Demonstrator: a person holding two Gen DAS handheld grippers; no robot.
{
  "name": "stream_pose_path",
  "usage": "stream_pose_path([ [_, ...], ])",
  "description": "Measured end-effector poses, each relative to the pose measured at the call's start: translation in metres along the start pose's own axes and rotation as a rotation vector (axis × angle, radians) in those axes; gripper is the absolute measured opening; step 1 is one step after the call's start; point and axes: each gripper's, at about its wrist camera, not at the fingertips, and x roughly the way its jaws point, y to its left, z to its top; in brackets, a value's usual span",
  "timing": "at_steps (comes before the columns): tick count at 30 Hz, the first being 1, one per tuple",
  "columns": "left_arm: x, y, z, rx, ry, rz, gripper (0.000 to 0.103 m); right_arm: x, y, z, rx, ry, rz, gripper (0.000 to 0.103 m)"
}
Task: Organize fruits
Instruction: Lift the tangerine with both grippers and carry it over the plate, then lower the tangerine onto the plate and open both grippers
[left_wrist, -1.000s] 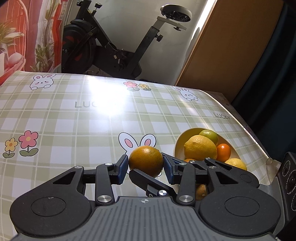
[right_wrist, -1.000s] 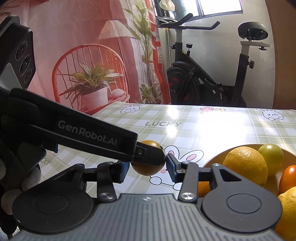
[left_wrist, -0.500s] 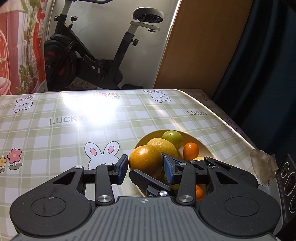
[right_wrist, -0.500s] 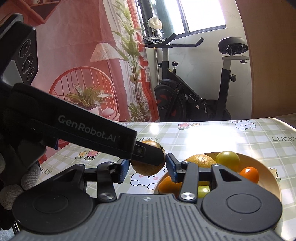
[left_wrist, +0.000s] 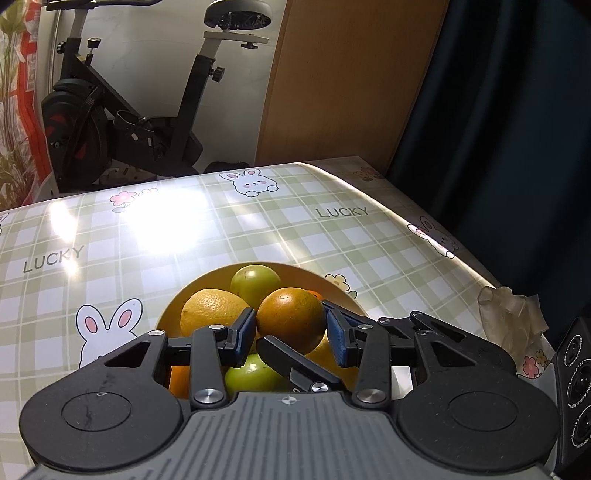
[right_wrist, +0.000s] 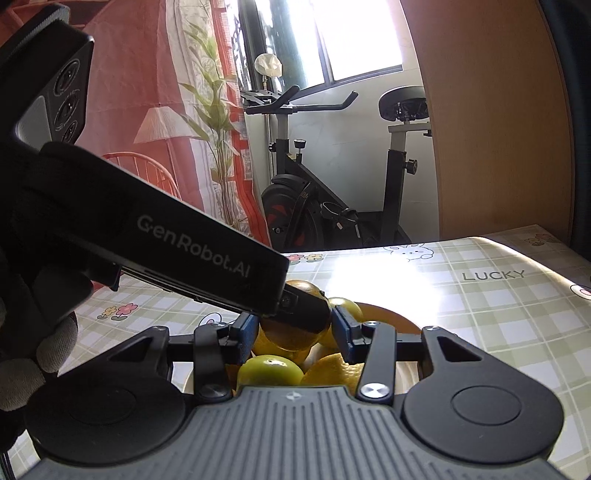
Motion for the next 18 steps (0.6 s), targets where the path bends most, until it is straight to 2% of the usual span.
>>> stream_pose_path([
  [12, 0.021, -0.004, -0.001, 0.009, 0.050, 0.027, 0.045, 0.004, -0.011, -0.012, 0.020, -0.015, 0.004, 0.047],
  [18, 0.025, -0.002, 0.000, -0.004, 0.043, 0.019, 0.045, 0.004, -0.013, -0.011, 0.032, -0.017, -0.002, 0.047],
])
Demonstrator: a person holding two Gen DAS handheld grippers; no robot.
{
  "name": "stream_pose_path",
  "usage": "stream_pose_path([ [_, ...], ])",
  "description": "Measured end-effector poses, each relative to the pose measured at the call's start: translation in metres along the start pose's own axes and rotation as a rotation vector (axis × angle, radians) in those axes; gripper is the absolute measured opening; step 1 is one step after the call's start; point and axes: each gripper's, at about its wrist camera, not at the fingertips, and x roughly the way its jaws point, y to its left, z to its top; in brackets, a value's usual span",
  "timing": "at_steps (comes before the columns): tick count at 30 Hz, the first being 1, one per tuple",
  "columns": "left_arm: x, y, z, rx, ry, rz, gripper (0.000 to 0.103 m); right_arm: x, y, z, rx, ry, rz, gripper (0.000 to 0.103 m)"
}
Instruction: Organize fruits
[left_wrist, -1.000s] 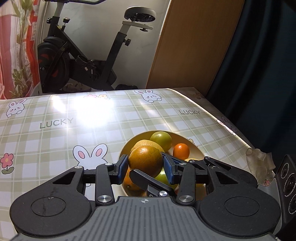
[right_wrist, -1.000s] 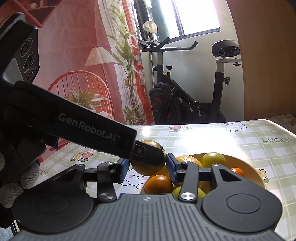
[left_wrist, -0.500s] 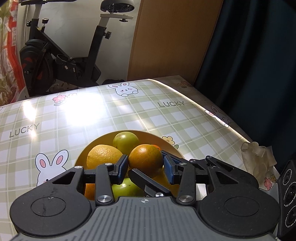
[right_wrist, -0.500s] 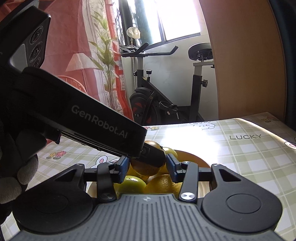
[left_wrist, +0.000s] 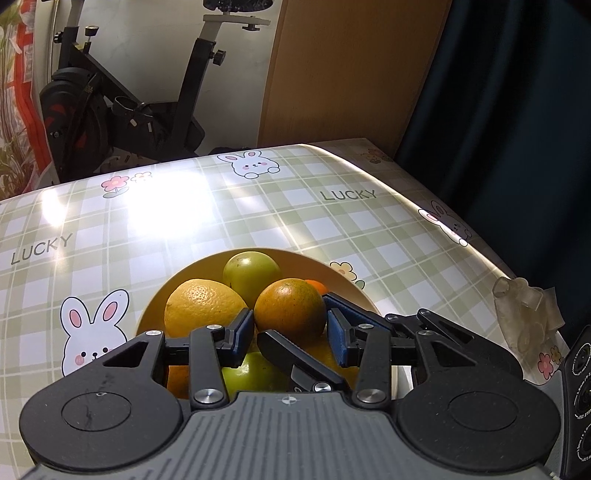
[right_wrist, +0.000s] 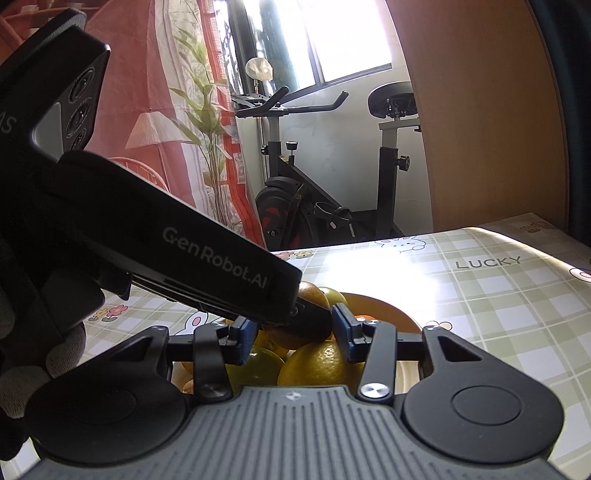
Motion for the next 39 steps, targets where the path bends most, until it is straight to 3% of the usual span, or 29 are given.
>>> stream_pose_path([
  [7, -0.003, 0.003, -0.002, -0.016, -0.005, 0.000, 0.046, 0.001, 0.000, 0.000, -0.004, 0.001, 0.004, 0.050],
  [11, -0.006, 0.003, -0.004, -0.027, -0.011, -0.010, 0.048, 0.000, 0.001, 0.000, -0.001, 0.001, -0.002, 0.061],
  [14, -0.011, 0.005, -0.006, -0.040, -0.022, -0.006, 0.060, 0.000, 0.000, 0.000, 0.006, 0.000, -0.003, 0.064],
  [18, -0.022, 0.010, -0.010, -0.085, -0.044, -0.007, 0.063, 0.000, -0.002, 0.001, 0.024, 0.000, 0.000, 0.073],
  [20, -0.032, 0.012, -0.013, -0.099, -0.068, 0.015, 0.070, -0.002, -0.002, 0.002, 0.026, 0.001, -0.003, 0.074],
  [23, -0.050, 0.015, -0.019, -0.124, -0.122, 0.047, 0.080, -0.004, -0.001, 0.005, 0.018, 0.019, -0.009, 0.088],
  [27, -0.078, 0.023, -0.024, -0.171, -0.190, 0.087, 0.092, -0.011, -0.005, 0.018, 0.055, 0.034, -0.009, 0.099],
  [31, -0.102, 0.023, -0.025, -0.150, -0.218, 0.167, 0.094, -0.026, 0.000, 0.036, 0.065, 0.028, -0.057, 0.103],
  [39, -0.152, 0.013, -0.034, -0.112, -0.293, 0.196, 0.094, -0.055, 0.023, 0.073, 0.038, 0.090, -0.116, 0.103],
])
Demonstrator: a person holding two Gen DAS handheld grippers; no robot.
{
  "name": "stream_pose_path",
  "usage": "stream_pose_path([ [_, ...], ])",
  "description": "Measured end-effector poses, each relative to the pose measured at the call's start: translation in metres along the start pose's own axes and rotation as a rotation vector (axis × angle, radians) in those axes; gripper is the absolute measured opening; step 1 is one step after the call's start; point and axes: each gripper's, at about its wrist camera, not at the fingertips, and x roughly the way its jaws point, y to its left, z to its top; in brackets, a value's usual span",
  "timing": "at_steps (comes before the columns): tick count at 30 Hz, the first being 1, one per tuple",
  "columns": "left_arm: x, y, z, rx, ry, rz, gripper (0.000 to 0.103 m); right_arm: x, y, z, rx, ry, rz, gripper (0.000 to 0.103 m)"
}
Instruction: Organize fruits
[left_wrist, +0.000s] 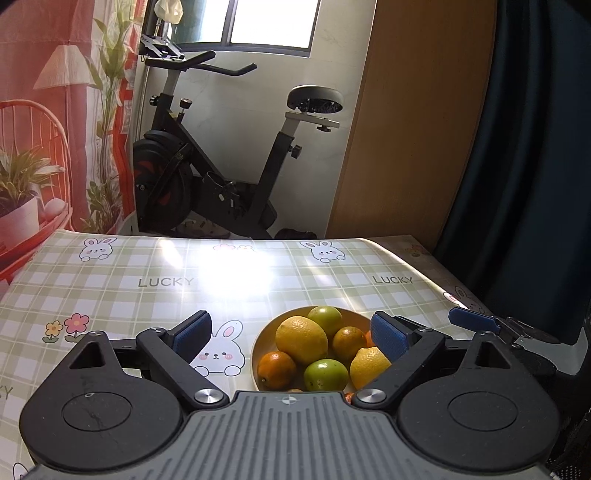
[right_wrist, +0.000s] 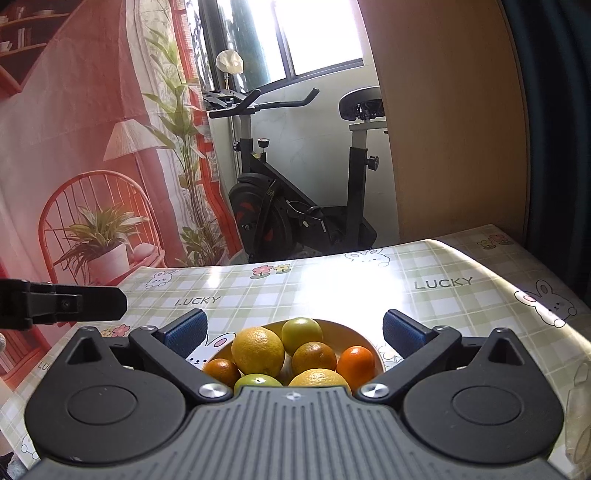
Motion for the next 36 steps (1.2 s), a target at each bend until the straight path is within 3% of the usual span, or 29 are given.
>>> stream_pose_path([
  [7, -0.049, -0.013, 0.004, 0.072, -0.083, 0.143, 0.096, -0.035, 0.023, 0.019, -0.028, 0.017, -0.010, 0.103],
  [13, -0.086, -0.013, 0.009, 0.039, -0.148, 0.155, 0.097, -0.062, 0.048, 0.031, -0.089, 0.015, -0.026, 0.103],
  [20, -0.117, -0.015, 0.014, 0.050, -0.190, 0.242, 0.098, -0.087, 0.064, 0.037, -0.116, -0.017, -0.013, 0.103],
  [36, -0.146, -0.023, 0.018, 0.039, -0.230, 0.265, 0.100, -0.113, 0.069, 0.047, -0.134, -0.066, -0.011, 0.103],
])
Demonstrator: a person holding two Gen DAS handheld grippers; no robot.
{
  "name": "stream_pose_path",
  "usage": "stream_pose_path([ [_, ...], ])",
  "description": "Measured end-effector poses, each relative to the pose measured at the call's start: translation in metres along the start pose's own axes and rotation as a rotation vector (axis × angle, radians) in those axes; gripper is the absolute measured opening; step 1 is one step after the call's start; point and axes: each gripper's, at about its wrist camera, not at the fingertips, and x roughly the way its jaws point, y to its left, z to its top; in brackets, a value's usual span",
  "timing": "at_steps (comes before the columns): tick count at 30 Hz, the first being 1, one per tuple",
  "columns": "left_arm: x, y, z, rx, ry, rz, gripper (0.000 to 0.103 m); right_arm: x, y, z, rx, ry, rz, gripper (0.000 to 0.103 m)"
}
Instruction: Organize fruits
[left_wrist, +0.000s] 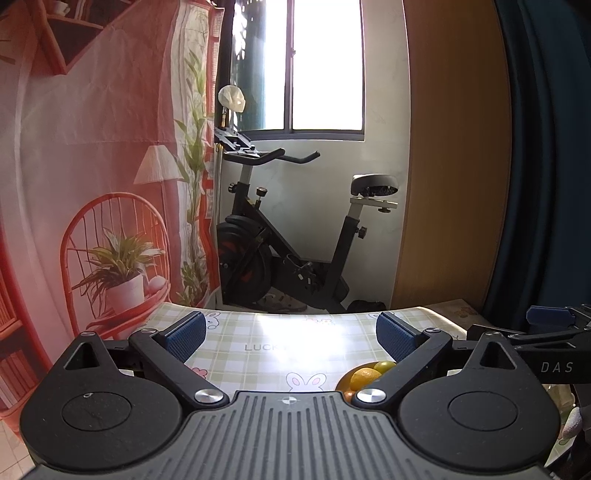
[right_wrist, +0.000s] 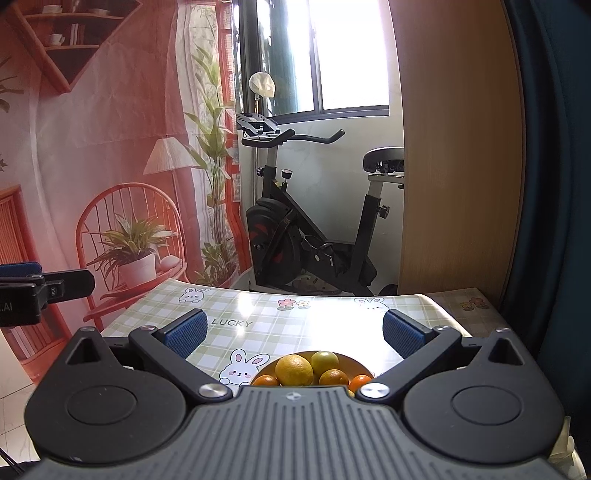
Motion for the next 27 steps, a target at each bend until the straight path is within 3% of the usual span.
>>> stream_pose_path([
  [27, -0.006, 0.002, 0.003, -0.018, 0.005, 0.020, 0.100, -0.015, 0.001, 0.002, 0.022, -0.037, -0.007, 0.103],
])
